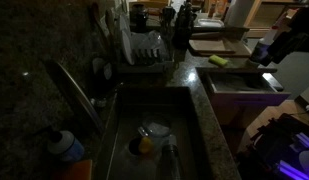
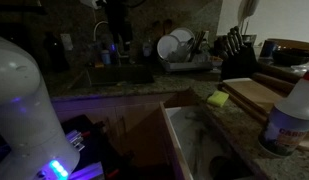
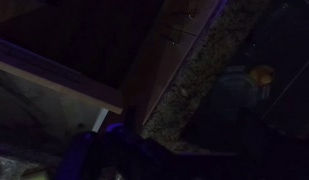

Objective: Put the sponge in the drawer

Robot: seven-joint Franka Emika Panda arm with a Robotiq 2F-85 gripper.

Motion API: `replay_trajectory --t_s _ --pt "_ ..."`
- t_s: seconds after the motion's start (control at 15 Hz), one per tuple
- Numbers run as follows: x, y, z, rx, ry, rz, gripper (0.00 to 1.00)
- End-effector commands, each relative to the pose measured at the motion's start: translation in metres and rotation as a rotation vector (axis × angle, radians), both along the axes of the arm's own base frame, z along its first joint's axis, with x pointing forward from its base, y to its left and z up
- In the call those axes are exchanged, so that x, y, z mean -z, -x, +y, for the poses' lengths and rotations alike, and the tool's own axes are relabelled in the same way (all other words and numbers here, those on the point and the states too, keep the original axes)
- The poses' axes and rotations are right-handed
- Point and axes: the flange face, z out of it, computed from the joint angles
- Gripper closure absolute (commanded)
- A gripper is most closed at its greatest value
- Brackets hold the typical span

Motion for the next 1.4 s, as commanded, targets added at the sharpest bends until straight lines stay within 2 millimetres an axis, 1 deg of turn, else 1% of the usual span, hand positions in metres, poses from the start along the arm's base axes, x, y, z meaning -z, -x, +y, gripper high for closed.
replay_trajectory --t_s 0.0,0.13,0.2,0.33,0.47,0.6,0.67,0.73,0.8,0.87,0.93,1.07,1.13,1.2,1.33 --pt "-0.001 0.0 0.0 0.0 0.0 0.001 0.0" --pt "-0.005 -0.002 -0.018 0.161 0.016 -0.027 0.0" --pt "-0.008 -0.001 -0.03 0.212 0.008 -0.038 0.0" --pt "-0.015 0.007 -0.061 0.318 -0.022 -0.057 0.0" --pt "-0.015 0.015 -0.097 0.417 -0.061 -0.081 0.0" --pt "-0.004 0.018 -0.141 0.512 -0.124 -0.112 0.0" --pt "0.0 0.02 -0.158 0.557 -0.17 -0.126 0.0" --pt "0.003 0.022 -0.167 0.594 -0.215 -0.157 0.0" --pt "0.003 0.026 -0.165 0.592 -0.271 -0.204 0.0" --pt "-0.01 0.018 -0.164 0.569 -0.206 -0.15 0.0" --pt "-0.008 0.019 -0.169 0.581 -0.237 -0.169 0.0" --pt "-0.007 0.02 -0.17 0.589 -0.252 -0.18 0.0" --pt "-0.002 0.012 -0.178 0.575 -0.189 -0.145 0.0" --pt "0.003 0.003 -0.191 0.603 -0.12 -0.121 0.0" --pt "0.005 -0.01 -0.217 0.641 -0.019 -0.132 0.0"
